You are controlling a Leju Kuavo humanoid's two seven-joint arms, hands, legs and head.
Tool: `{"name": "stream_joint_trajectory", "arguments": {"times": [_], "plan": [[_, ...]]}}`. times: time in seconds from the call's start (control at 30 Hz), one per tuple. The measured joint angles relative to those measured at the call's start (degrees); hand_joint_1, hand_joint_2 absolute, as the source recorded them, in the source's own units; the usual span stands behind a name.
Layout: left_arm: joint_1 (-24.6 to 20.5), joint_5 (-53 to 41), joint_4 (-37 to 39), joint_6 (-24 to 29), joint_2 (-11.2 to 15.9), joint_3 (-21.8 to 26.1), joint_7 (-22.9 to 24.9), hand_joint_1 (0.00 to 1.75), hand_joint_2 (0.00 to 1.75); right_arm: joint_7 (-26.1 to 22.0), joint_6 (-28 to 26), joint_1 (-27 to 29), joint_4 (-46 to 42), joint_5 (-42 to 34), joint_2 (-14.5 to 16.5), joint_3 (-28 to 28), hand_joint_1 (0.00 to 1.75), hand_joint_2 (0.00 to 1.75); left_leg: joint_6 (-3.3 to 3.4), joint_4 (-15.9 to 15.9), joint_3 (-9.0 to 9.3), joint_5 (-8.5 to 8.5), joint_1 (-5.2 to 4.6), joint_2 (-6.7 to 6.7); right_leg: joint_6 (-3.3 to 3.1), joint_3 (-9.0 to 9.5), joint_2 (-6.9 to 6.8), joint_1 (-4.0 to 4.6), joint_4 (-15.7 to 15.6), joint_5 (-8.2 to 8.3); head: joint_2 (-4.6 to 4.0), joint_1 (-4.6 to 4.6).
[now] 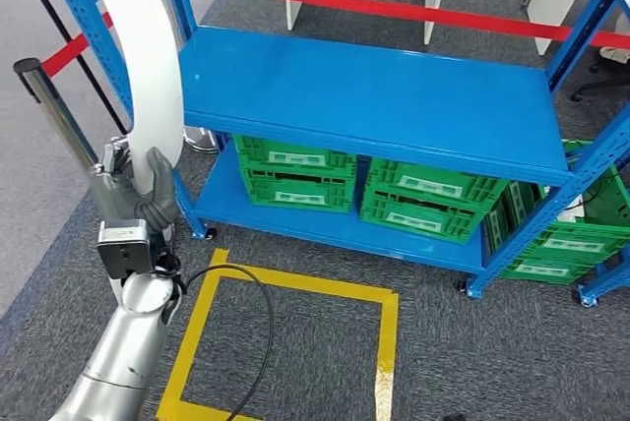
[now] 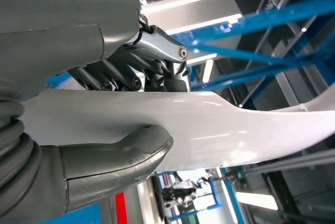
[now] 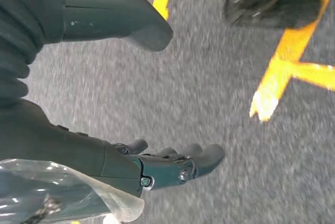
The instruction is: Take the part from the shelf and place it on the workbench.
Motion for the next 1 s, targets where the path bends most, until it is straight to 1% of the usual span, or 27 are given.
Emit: {"name": "stream_joint_trajectory", "arguments": {"times": [0.03,0.07,0.1,0.13,0.17,0.2,0.23,0.27,0.3,0.33,0.4,0.43,0.47,0.5,0.57,0.6,0.63,0.67,0.7,0.73,0.77,0.8,0.83,0.9,0.93,0.97,1.0], "plan": [[0.0,0.0,0.0,0.0,-0.1,0.1,0.0,1.75,1.75,0.0,0.0,0.0,0.0,0.0,0.0,0.0,0.00,1.75,0.21,0.0,-0.91,0.67,-0.05,-0.01,0.15,-1.02,0.02,-0.01,3.6,-2.87,0.00,0.11],[0.1,-0.1,0.0,0.0,-0.2,0.2,0.0,1.75,1.75,0.0,0.1,0.0,0.0,0.1,0.0,0.0,0.00,1.75,0.28,0.1,-1.89,1.39,-0.13,-0.01,0.28,-1.79,0.03,-0.03,7.3,-4.92,0.00,0.18],[0.1,-0.1,0.0,0.0,-0.2,0.2,0.0,1.75,1.75,0.0,0.1,-0.1,0.1,0.1,0.0,0.0,0.00,1.75,0.27,0.2,-2.93,2.10,-0.20,0.00,0.39,-2.04,0.03,-0.03,10.1,-5.54,-0.01,0.19],[0.2,-0.1,0.0,0.0,-0.2,0.3,0.0,1.75,1.75,0.0,0.1,-0.1,0.1,0.1,0.0,0.0,0.00,1.75,0.20,0.4,-4.00,2.80,-0.23,0.00,0.45,-1.52,0.03,-0.03,11.3,-4.76,0.00,0.20],[0.2,-0.1,0.0,0.0,-0.2,0.4,0.0,1.75,1.75,0.0,0.1,-0.1,0.0,0.1,0.0,0.0,0.00,1.75,0.06,0.6,-5.05,3.45,-0.23,-0.01,0.45,-0.08,0.03,-0.03,10.7,-3.09,0.00,0.22],[0.3,-0.1,0.0,0.0,-0.2,0.5,0.1,1.75,1.75,0.0,0.1,-0.1,0.0,0.1,0.0,0.0,0.00,1.75,-0.11,0.9,-6.00,4.05,-0.20,-0.02,0.41,2.33,0.03,-0.05,8.1,-1.42,0.00,0.23],[0.3,-0.1,0.0,0.0,-0.2,0.5,0.1,1.75,1.75,0.0,0.1,-0.2,0.0,0.2,0.0,0.0,0.00,1.75,-0.36,1.2,-6.83,4.57,-0.24,-0.04,0.36,5.52,0.06,-0.05,4.1,-0.86,0.00,0.24],[0.3,-0.1,-0.1,0.0,-0.3,0.6,0.1,1.75,1.75,0.0,0.1,-0.3,0.0,0.2,0.0,0.0,0.00,1.75,-0.64,1.6,-7.49,5.03,-0.30,-0.03,0.21,8.63,0.14,0.00,-0.3,-1.26,0.00,0.21],[0.3,-0.1,-0.1,0.0,-0.3,0.7,0.1,1.75,1.75,0.0,0.1,-0.4,0.0,0.2,0.0,0.0,0.00,1.75,-0.95,1.9,-7.92,5.53,-0.36,-0.02,0.00,10.69,0.19,0.06,-3.6,-2.11,0.00,0.19],[0.3,-0.1,-0.2,0.0,-0.3,0.7,0.0,1.75,1.75,0.0,0.1,-0.4,0.1,0.3,0.0,0.0,0.00,1.75,-1.25,2.0,-8.21,6.02,-0.41,0.01,-0.28,11.77,0.24,0.20,-5.6,-2.97,0.00,0.17],[0.3,-0.2,-0.2,0.0,-0.3,0.8,0.0,1.75,1.75,0.0,0.1,-0.3,0.1,0.3,0.0,0.0,0.00,1.75,-1.91,2.0,-8.47,6.74,-0.28,0.01,-1.22,11.16,0.09,0.32,-6.1,-2.70,0.01,0.18],[0.3,-0.2,-0.2,0.0,-0.3,0.8,0.1,1.75,1.75,0.0,0.1,-0.3,0.1,0.3,0.0,0.0,0.00,1.75,-2.28,2.5,-8.73,5.95,-0.17,-0.02,-1.78,10.73,-0.04,0.31,-6.0,-2.19,0.01,0.14],[0.3,-0.2,-0.2,0.0,-0.3,0.8,0.1,1.75,1.75,0.0,0.2,-0.2,0.1,0.3,0.0,0.0,0.00,1.75,-2.67,3.7,-9.14,4.07,-0.06,-0.06,-2.34,10.17,-0.19,0.25,-6.1,-1.57,0.01,0.06],[0.3,-0.2,-0.2,0.0,-0.3,0.8,0.1,1.75,1.75,0.0,0.2,-0.3,0.1,0.3,0.1,0.0,0.00,1.75,-3.03,6.2,-9.75,1.19,0.08,-0.09,-2.75,9.64,-0.32,0.20,-6.1,-0.87,0.01,-0.03],[0.4,-0.2,-0.2,0.0,-0.3,0.9,0.1,1.75,1.75,0.0,0.2,-0.3,0.1,0.3,0.0,-0.1,0.00,1.75,-3.56,13.4,-10.97,-4.56,0.27,-0.09,-3.09,8.29,-0.40,0.30,-6.0,0.57,0.00,-0.17],[0.4,-0.2,-0.2,0.0,-0.3,1.0,0.1,1.75,1.75,0.0,0.1,-0.3,0.1,0.3,0.0,-0.1,0.00,1.75,-3.69,16.6,-11.20,-5.83,0.34,-0.09,-3.10,7.49,-0.43,0.36,-5.8,1.29,0.00,-0.19],[0.5,-0.2,-0.2,0.0,-0.3,1.0,0.1,1.75,1.75,0.0,0.1,-0.2,0.1,0.3,0.0,-0.1,0.00,1.75,-3.69,18.3,-10.75,-5.74,0.38,-0.09,-3.08,6.47,-0.44,0.42,-5.7,1.96,-0.01,-0.20],[0.5,-0.2,-0.2,0.0,-0.2,1.0,0.1,1.75,1.75,0.0,0.1,-0.2,0.1,0.3,0.0,-0.1,0.00,1.75,-3.57,17.8,-9.41,-4.64,0.38,-0.10,-3.03,5.47,-0.44,0.48,-5.4,2.54,-0.01,-0.20],[0.5,-0.2,-0.2,0.0,-0.2,1.0,0.1,1.75,1.75,0.0,0.1,-0.2,0.1,0.3,0.0,-0.1,0.00,1.75,-3.29,15.3,-7.10,-3.18,0.34,-0.11,-2.95,4.56,-0.44,0.54,-5.2,3.06,-0.01,-0.21],[0.5,-0.2,-0.2,0.0,-0.2,1.0,0.1,1.75,1.75,0.0,0.2,-0.2,0.1,0.3,0.1,-0.1,0.00,1.75,-2.83,11.4,-4.10,-2.24,0.22,-0.12,-2.84,3.83,-0.42,0.57,-5.0,3.52,-0.01,-0.20],[0.4,-0.2,-0.3,0.0,-0.3,1.0,0.1,1.75,1.75,0.0,0.2,-0.3,0.1,0.3,0.2,-0.1,0.00,1.75,-2.34,6.9,-1.07,-2.02,0.08,-0.13,-2.62,3.29,-0.40,0.63,-4.8,3.97,-0.01,-0.18],[0.4,-0.2,-0.3,0.0,-0.3,1.0,0.1,1.75,1.75,0.0,0.2,-0.2,0.1,0.3,0.2,-0.1,0.00,1.75,-1.93,3.5,1.13,-2.20,-0.12,-0.14,-2.30,2.95,-0.41,0.61,-4.8,4.46,-0.01,-0.16],[0.4,-0.2,-0.4,0.0,-0.3,1.0,0.1,1.75,1.75,0.0,0.2,-0.3,0.1,0.3,0.3,-0.1,0.00,1.75,-1.60,1.4,2.30,-2.56,-0.34,-0.13,-1.92,2.74,-0.43,0.53,-4.8,4.97,-0.01,-0.17],[0.3,-0.2,-0.4,0.0,-0.3,1.0,0.1,1.75,1.75,0.0,0.2,-0.2,0.1,0.3,0.4,-0.1,0.00,1.75,-1.09,0.1,2.23,-1.94,-0.49,-0.07,-1.12,2.49,-0.45,0.36,-5.2,5.98,-0.01,-0.18],[0.3,-0.2,-0.4,0.0,-0.3,1.0,0.1,1.75,1.75,0.0,0.2,-0.2,0.1,0.3,0.4,-0.1,0.00,1.75,-0.69,-0.2,1.85,-1.23,-0.41,0.06,-0.82,2.19,-0.34,0.33,-5.0,5.66,-0.01,-0.19],[0.2,-0.2,-0.4,0.0,-0.4,1.1,0.1,1.75,1.75,0.0,0.2,-0.1,0.1,0.3,0.4,-0.1,0.00,1.75,-0.25,-0.5,1.30,-0.42,-0.28,0.18,-0.56,1.58,-0.19,0.33,-4.1,4.26,-0.01,-0.10],[0.2,-0.2,-0.4,0.0,-0.4,1.1,0.1,1.75,1.75,0.0,0.2,-0.1,0.1,0.3,0.4,-0.1,0.00,1.75,0.09,-0.8,0.59,0.41,-0.13,0.29,-0.37,0.75,-0.04,0.33,-2.2,1.94,-0.01,0.02]]}}
